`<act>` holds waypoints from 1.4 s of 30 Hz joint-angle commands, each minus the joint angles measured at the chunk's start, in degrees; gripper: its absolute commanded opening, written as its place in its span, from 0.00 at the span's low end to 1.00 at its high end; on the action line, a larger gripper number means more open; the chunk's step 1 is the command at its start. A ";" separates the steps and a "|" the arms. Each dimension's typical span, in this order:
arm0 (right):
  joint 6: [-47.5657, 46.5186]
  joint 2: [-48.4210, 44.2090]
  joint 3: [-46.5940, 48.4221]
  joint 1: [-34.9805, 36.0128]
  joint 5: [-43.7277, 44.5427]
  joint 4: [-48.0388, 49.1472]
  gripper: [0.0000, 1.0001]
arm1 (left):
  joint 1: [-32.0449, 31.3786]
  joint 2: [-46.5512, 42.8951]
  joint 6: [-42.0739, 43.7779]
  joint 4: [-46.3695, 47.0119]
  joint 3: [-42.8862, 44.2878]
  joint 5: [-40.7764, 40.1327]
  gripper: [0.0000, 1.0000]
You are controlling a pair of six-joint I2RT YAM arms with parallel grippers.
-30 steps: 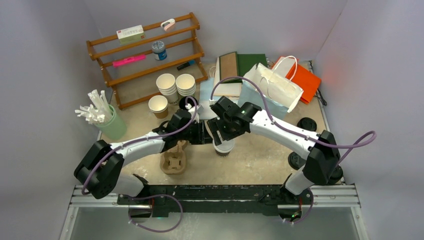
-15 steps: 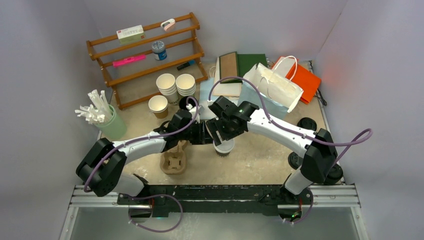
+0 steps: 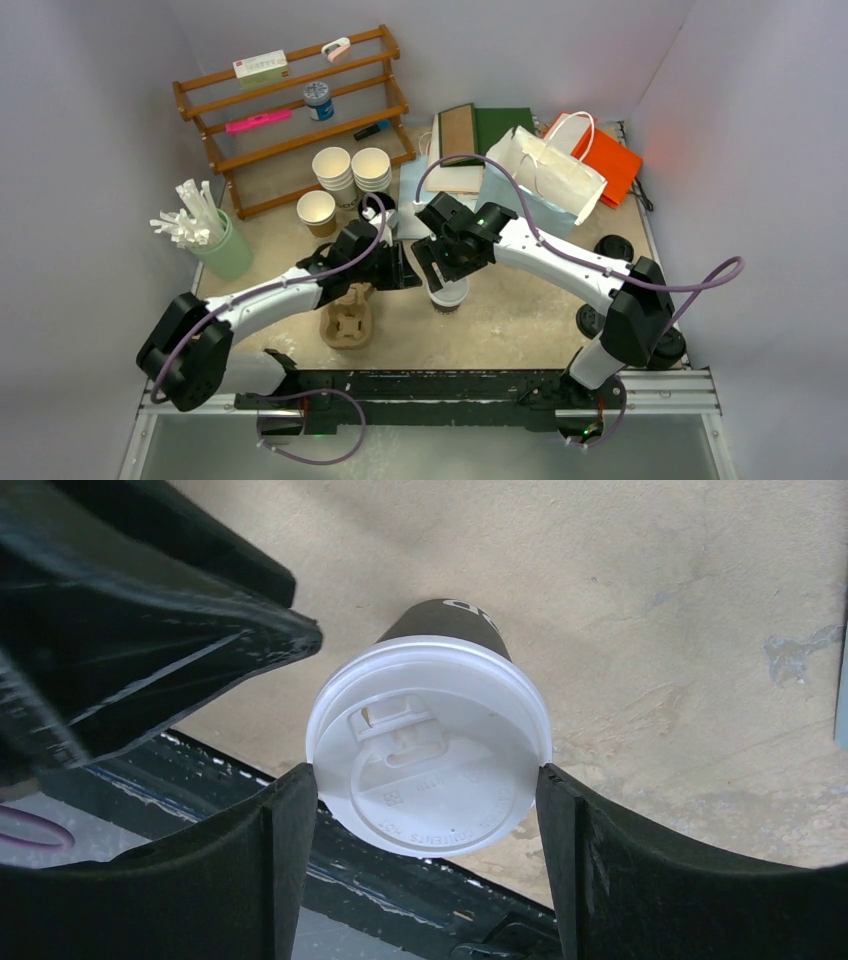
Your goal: Pack the takeout coffee
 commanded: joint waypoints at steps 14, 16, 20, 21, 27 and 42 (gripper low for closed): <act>-1.74 2.30 -1.45 0.35 -0.06 0.33 0.61 | 0.18 -11.78 -11.58 4.22 -4.10 4.04 0.42; -1.74 2.26 -1.38 0.32 -0.10 0.29 0.61 | 0.20 -9.98 -11.83 5.53 -3.92 4.91 0.41; -1.74 1.93 -1.45 0.35 -0.16 0.29 0.61 | 0.20 -7.83 -11.31 6.30 -3.20 4.94 0.37; -1.74 1.84 -1.52 0.35 -0.12 0.29 0.61 | 0.20 -7.35 -11.34 6.74 -3.20 4.84 0.37; -1.66 1.51 -1.75 0.34 -0.29 0.29 0.61 | 0.20 -5.15 -11.93 9.21 -3.20 5.18 0.36; -1.57 2.72 -1.87 0.38 0.90 -0.67 0.61 | 0.16 -1.09 -9.91 6.51 -2.87 4.84 0.34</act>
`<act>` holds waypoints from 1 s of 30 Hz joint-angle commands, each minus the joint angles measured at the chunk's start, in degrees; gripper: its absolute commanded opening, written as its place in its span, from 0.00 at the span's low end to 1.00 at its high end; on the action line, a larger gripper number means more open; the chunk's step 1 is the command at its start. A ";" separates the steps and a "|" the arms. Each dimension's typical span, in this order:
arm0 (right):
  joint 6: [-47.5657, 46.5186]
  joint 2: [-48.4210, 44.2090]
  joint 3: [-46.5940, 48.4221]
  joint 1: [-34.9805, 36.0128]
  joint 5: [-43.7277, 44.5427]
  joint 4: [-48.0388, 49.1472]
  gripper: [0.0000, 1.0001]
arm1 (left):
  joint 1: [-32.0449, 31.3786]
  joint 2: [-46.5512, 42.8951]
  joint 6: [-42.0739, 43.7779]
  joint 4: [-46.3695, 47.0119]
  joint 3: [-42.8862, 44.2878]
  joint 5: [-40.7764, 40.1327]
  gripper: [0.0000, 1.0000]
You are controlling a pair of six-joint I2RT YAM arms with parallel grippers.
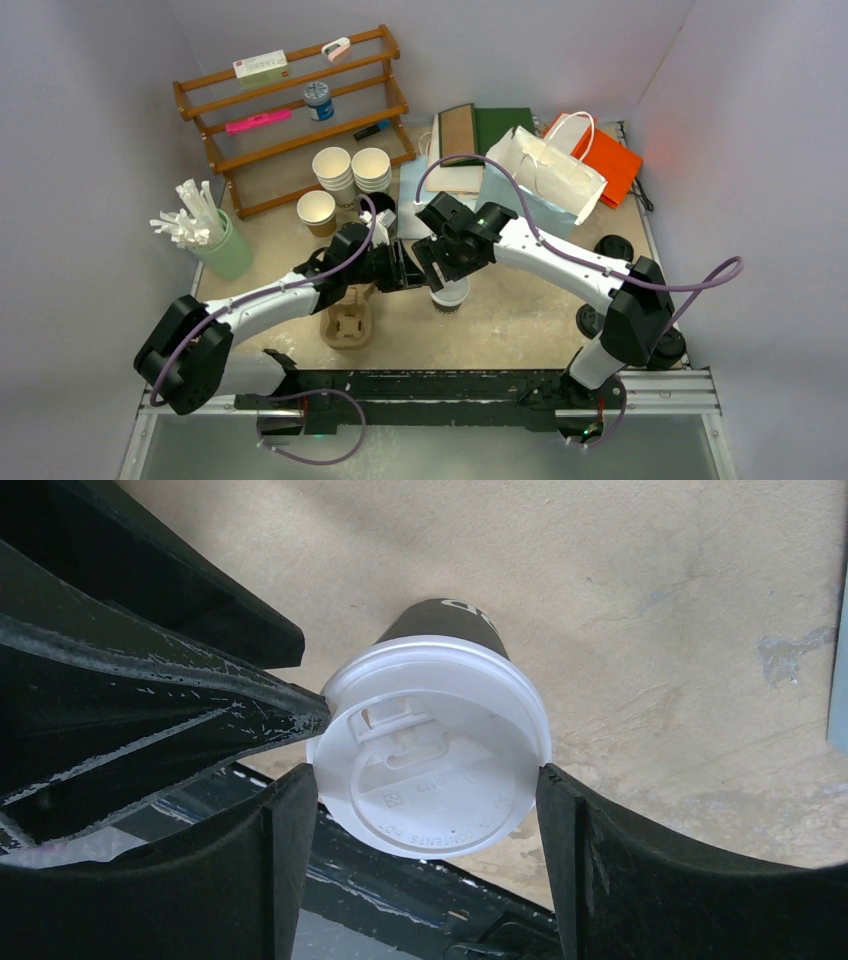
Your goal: Pack the takeout coffee
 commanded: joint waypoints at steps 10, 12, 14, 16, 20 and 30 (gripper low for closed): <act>-0.26 3.28 -2.88 0.98 1.41 -0.49 0.61 | -0.21 2.11 3.94 -6.83 1.35 -0.94 0.33; -0.10 3.44 -3.25 1.09 1.57 -0.58 0.61 | -0.21 2.17 4.19 -7.37 1.32 -0.95 0.33; -0.05 3.46 -3.75 1.24 1.80 -0.55 0.61 | -0.21 2.20 4.67 -8.21 1.27 -0.99 0.33; 0.06 3.55 -4.19 1.37 1.94 -0.48 0.61 | -0.22 2.40 5.13 -9.77 1.27 -0.90 0.33; 0.27 3.85 -4.96 1.46 2.03 -0.31 0.61 | -0.31 3.40 5.73 -10.49 1.27 -0.53 0.33; 0.32 4.39 -5.85 1.57 0.39 0.24 0.61 | -0.40 4.53 6.44 -10.47 1.27 -0.12 0.33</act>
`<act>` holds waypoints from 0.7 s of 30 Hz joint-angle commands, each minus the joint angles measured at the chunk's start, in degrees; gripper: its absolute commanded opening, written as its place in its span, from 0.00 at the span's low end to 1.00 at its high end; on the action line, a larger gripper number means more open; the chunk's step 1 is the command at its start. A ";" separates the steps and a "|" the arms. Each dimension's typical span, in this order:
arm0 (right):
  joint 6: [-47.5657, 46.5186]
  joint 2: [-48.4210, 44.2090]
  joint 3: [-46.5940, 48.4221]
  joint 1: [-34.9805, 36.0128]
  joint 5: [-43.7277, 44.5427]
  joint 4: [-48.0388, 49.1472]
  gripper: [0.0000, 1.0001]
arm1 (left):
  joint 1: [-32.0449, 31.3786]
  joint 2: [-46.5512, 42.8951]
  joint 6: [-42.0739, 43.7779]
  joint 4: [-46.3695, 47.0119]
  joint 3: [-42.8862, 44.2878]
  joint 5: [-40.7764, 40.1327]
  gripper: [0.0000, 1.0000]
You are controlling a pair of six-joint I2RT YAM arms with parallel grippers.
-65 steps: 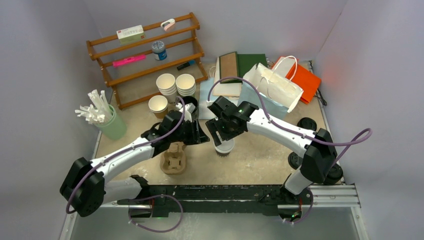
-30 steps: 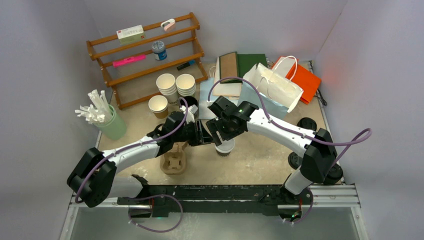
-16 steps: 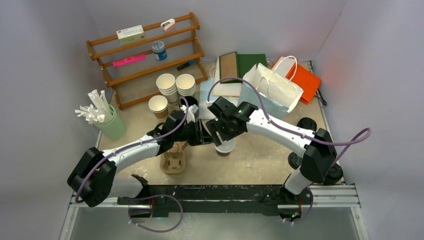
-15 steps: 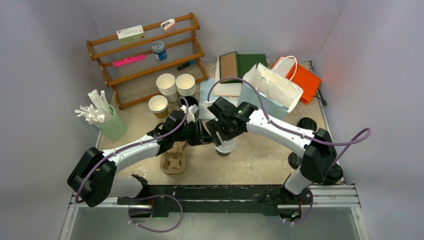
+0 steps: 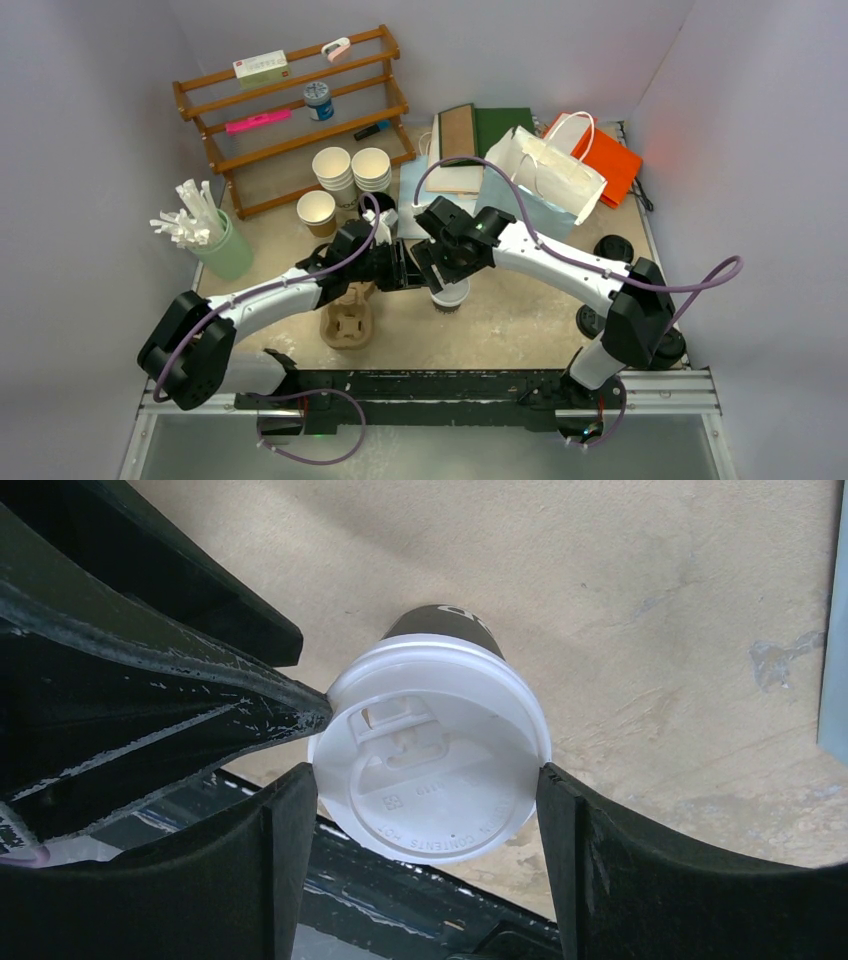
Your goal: Pack the takeout coffee
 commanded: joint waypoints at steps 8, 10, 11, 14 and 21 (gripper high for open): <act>3.98 3.73 -1.60 0.38 -2.29 -3.05 0.59 | -0.74 -2.63 4.92 -12.09 1.26 -4.77 0.41; 6.05 4.19 -0.63 0.38 -1.46 -3.47 0.59 | -0.71 -4.85 4.82 -13.27 0.96 -5.89 0.44; 7.15 4.39 -0.18 0.32 -0.86 -3.53 0.59 | -0.71 -5.89 4.59 -13.62 0.62 -6.34 0.45; 11.95 4.90 1.10 0.33 0.70 -3.96 0.59 | -0.74 -8.85 2.78 -13.33 -1.63 -6.53 0.45; 21.58 6.08 4.33 0.35 3.46 -6.48 0.59 | -3.95 -15.42 -5.85 -1.90 -10.02 -6.34 0.48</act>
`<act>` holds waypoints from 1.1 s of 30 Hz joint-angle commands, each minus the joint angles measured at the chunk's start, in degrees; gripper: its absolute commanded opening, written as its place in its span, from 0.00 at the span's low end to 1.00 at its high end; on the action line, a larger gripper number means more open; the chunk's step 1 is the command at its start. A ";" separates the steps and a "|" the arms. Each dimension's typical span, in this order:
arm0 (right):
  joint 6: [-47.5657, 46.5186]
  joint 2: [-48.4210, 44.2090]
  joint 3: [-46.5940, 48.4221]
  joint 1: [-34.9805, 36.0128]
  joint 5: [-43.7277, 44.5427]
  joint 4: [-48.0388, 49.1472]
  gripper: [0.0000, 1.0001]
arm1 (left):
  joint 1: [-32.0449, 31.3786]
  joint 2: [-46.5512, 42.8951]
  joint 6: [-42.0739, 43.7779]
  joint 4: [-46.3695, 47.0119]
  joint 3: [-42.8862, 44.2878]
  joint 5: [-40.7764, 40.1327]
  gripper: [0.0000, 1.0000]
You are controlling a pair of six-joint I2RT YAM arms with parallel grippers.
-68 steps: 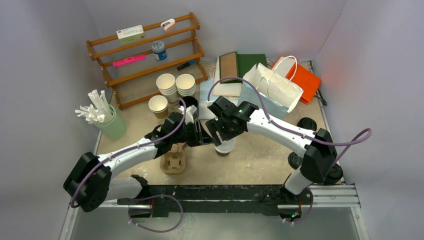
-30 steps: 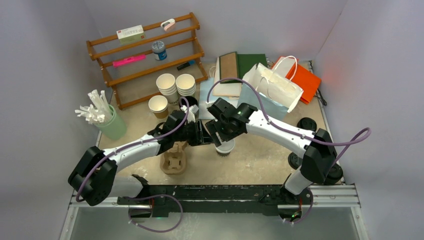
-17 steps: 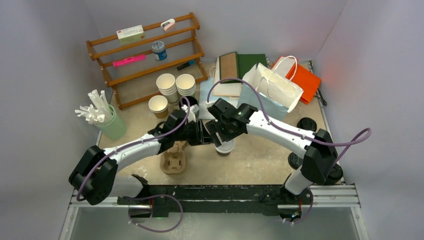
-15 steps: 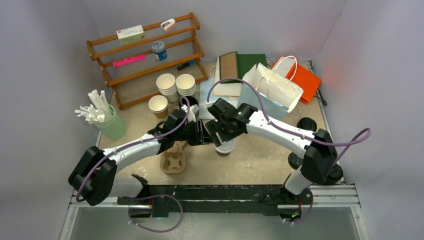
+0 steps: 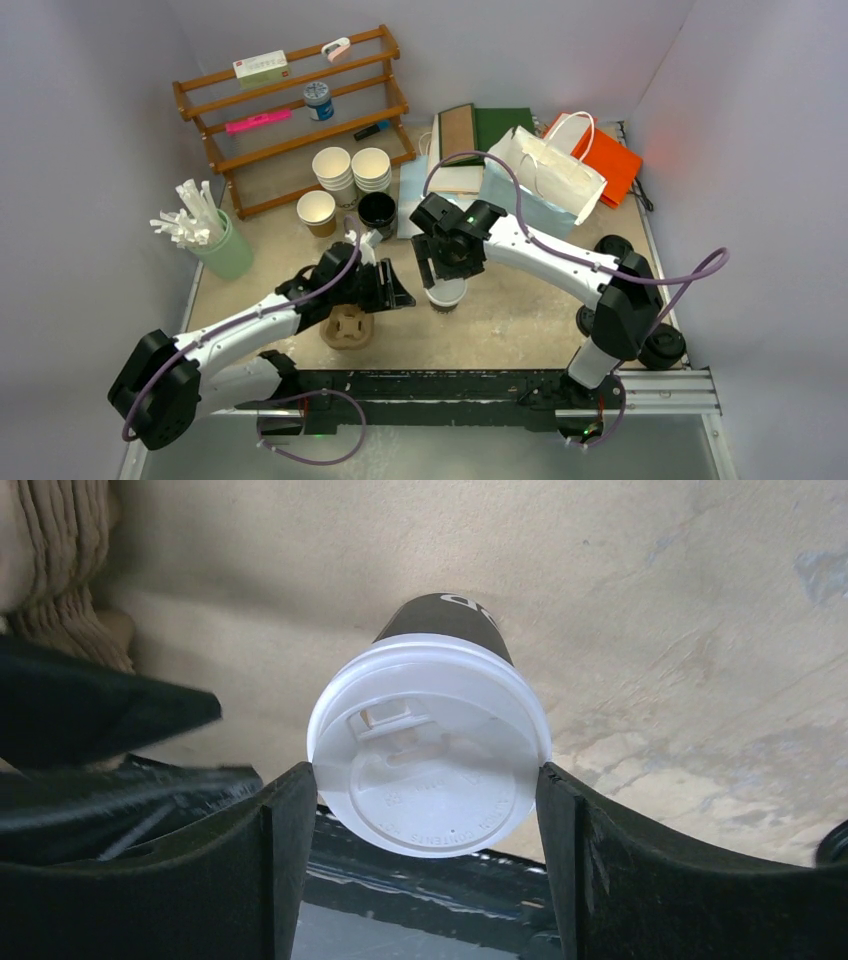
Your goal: Pack the takeout coffee
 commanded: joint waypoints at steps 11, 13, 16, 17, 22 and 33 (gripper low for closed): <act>20.88 5.28 3.12 0.33 7.25 -2.97 0.60 | -11.44 -3.18 -9.91 18.98 -8.13 -10.65 0.58; 21.53 5.48 3.10 0.27 7.43 -3.00 0.60 | -11.36 -3.54 -10.71 21.79 -9.50 -11.72 0.59; 21.93 5.43 2.84 0.31 7.44 -2.61 0.60 | -11.36 -2.79 -11.66 25.38 -10.64 -12.10 0.59; 22.22 5.40 2.79 0.33 7.44 -2.62 0.59 | -11.36 -2.24 -11.98 26.38 -10.89 -12.21 0.59; 23.12 5.04 1.97 0.25 6.64 -1.72 0.59 | -11.36 -0.37 -14.44 34.72 -13.01 -12.70 0.63; 23.90 4.97 1.50 0.33 6.06 -1.57 0.58 | -11.36 5.17 -15.71 40.41 -13.12 -11.69 0.64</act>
